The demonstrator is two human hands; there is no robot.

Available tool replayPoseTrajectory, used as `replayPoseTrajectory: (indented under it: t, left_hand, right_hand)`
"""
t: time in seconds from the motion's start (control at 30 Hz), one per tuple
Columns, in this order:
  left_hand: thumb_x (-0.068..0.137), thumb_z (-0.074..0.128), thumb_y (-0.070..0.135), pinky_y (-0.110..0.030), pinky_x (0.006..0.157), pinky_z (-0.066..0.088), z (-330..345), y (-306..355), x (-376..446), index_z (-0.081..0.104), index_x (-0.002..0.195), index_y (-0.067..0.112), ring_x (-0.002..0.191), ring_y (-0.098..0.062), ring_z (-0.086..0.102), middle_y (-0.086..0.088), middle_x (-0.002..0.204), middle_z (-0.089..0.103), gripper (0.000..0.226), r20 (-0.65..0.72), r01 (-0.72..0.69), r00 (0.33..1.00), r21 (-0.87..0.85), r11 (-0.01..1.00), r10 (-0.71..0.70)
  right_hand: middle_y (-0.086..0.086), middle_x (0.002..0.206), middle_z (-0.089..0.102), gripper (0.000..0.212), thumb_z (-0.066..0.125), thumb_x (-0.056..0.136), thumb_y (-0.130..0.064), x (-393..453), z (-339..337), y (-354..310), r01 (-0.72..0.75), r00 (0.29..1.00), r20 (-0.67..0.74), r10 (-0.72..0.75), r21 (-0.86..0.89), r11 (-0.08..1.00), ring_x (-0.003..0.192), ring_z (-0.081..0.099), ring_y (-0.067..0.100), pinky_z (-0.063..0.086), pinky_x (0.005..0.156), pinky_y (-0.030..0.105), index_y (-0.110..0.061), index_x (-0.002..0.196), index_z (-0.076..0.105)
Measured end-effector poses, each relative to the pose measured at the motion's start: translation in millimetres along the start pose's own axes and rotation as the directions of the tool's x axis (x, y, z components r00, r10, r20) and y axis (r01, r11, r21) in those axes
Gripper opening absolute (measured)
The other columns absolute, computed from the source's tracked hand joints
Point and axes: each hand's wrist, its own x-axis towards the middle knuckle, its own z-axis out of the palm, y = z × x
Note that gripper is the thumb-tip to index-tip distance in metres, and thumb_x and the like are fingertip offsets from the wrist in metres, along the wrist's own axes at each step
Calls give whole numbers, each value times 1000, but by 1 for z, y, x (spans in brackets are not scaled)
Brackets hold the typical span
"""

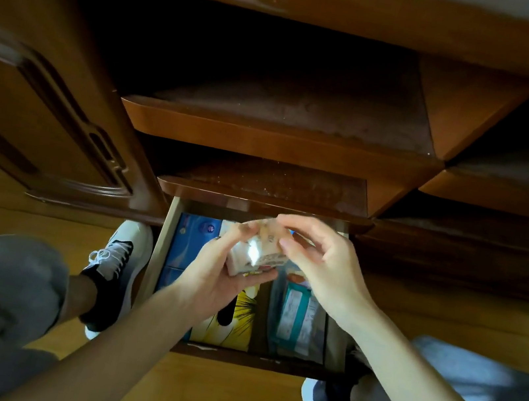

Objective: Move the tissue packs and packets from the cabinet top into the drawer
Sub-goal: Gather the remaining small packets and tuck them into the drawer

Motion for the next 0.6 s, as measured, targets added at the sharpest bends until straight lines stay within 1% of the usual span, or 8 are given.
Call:
replayPoseTrajectory:
  t: [0.1,0.13,0.2,0.27,0.33,0.47,0.53,0.6]
  left_hand:
    - [77,73,23,-38,96,55,2,4,-1,60,118,2,112,-29,68,-15,121,67,48,36,-82,996,59,995,80]
    - [78,71,22,-35,94,53,4,6,-2,55,118,6,111,-29,64,-15,120,63,46,78,-124,990,88,988,117]
    - [74,72,27,-32,90,54,5,7,-3,56,122,12,108,-25,64,-12,117,65,53,87,-185,981,170,968,172]
    - [67,74,35,-28,84,56,5,6,-6,62,121,15,106,-19,67,-4,114,71,58,55,-219,976,283,934,212]
    - [67,73,39,-31,89,53,2,4,-7,63,128,22,114,-19,64,-1,123,69,65,42,-213,976,392,895,214]
    - [81,68,32,-39,108,46,-3,2,-7,58,138,27,117,-15,64,0,126,70,58,91,-171,985,582,795,145]
    - [81,68,29,-41,108,48,-1,-1,-8,58,136,24,110,-12,67,0,119,72,56,88,-150,989,620,770,122]
    - [81,67,20,-43,111,46,2,-4,-8,56,135,19,112,-16,67,-3,117,72,55,62,-148,988,581,800,138]
  right_hand:
    - [-11,143,57,61,75,83,-47,1,1,0,-356,934,88,346,140,924,133,51,13,43,112,47,-38,139,54]
    - [-4,138,63,56,73,84,-48,1,2,2,-465,884,182,430,261,846,130,55,18,42,113,51,-34,136,57]
    - [12,125,70,41,66,95,-38,-2,7,2,-552,833,328,446,430,715,120,64,28,45,109,56,-20,131,64]
    - [18,122,70,38,60,100,-31,-4,9,3,-512,858,327,396,479,713,117,66,33,48,107,55,-12,132,63]
    - [12,124,70,38,64,97,-31,-3,6,3,-440,898,257,358,467,767,118,66,30,48,107,53,-17,132,62]
    - [-4,133,65,51,72,88,-44,-1,3,6,-308,951,81,297,238,921,121,63,19,51,105,49,-37,135,56]
    - [-8,148,52,55,64,95,-44,-3,9,11,-241,969,76,235,76,968,127,58,15,51,106,44,-41,146,44]
    - [-12,153,45,60,58,100,-41,-6,17,14,-197,975,110,192,41,979,130,53,5,51,104,31,-42,154,33]
